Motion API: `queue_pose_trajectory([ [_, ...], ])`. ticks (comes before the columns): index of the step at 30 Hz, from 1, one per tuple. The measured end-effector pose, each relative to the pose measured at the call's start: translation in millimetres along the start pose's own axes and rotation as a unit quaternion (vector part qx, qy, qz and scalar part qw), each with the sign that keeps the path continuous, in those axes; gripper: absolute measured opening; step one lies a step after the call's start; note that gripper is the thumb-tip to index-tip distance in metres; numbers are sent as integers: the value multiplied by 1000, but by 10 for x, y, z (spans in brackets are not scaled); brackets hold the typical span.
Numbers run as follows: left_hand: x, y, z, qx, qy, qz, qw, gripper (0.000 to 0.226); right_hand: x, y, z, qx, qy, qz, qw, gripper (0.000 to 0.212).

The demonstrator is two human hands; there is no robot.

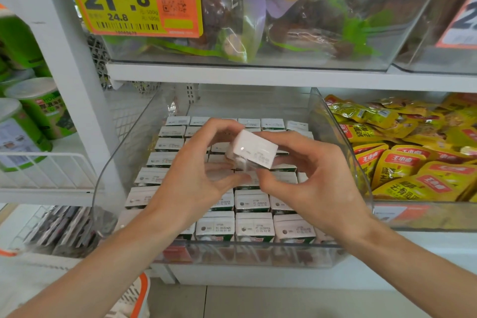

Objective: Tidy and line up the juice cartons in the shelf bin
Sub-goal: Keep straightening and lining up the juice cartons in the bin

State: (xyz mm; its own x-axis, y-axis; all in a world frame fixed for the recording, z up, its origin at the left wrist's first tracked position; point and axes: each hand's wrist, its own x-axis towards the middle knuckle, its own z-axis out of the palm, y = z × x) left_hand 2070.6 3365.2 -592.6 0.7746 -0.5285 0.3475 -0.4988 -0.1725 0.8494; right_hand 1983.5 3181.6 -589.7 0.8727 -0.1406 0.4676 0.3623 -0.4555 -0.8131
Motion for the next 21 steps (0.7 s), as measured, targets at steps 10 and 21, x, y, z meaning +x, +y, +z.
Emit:
queue_pose_trajectory([
  [10,17,-56,-19,38,0,22,999,51,-12,47,-42,-8,-25,-32,999,52],
  [21,-15,-16,37,-16,-75,-7,997,97,56,-52,-94,170,59,183,966,38],
])
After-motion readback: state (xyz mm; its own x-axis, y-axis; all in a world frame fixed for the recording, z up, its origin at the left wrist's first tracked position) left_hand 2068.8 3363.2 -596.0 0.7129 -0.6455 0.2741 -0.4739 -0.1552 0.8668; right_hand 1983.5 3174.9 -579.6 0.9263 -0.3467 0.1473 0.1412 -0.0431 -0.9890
